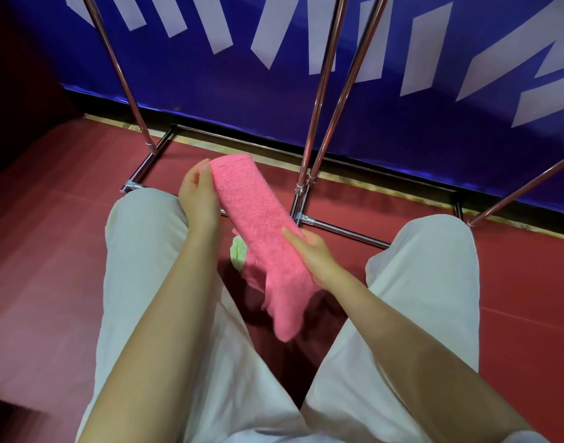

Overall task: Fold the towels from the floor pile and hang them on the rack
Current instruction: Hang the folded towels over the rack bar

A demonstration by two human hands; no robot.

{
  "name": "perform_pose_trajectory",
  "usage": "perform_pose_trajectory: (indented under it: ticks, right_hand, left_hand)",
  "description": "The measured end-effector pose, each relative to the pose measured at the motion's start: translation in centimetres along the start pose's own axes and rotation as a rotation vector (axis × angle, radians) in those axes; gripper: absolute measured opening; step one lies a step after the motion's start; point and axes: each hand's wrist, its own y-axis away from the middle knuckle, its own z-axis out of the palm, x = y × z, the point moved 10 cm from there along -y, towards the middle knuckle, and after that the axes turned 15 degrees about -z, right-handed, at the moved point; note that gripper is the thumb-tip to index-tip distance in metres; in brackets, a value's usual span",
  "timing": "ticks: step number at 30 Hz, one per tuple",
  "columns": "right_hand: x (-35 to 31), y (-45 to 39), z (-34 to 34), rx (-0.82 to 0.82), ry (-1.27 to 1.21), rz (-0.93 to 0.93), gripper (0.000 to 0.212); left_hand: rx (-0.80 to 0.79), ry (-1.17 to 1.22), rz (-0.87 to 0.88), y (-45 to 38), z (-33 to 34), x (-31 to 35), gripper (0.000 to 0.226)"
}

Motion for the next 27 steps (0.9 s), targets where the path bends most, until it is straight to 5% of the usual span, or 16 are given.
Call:
perform_pose_trajectory:
  ticks: [4,9,19,23,27]
  right_hand:
    - [-1.0,0.8,0.5,-0.121,-0.027,-0.027,0.005]
    - [-2.6,1.2,-2.6,-0.044,0.056,-0.099,0.009]
    - [-14.5,0.0,-16.1,0.151,0.466,-0.440,0.021]
    - [-20.8,0.5,-21.8,0.218,0.548,-0.505,0.023]
    - [-27.5,2.2,-26.0,0.224,0.612,-0.579,0.022]
  left_hand:
    - [0.044,-0.010,-0.042,-0.2,-0.4,-1.2,0.021]
    - [0.034,-0.097,-0.114,-0.5,0.6,-3.2,0.027]
    - [-0.305,-0.288,-0.207,2.2,12.1,-4.1,0.030]
    - [-0.407,-0.480,-0.073,6.2,20.3,-0.4,0.045]
    - [-0.584,-0.641,0.239,13.0,29.8,5.4,0.045]
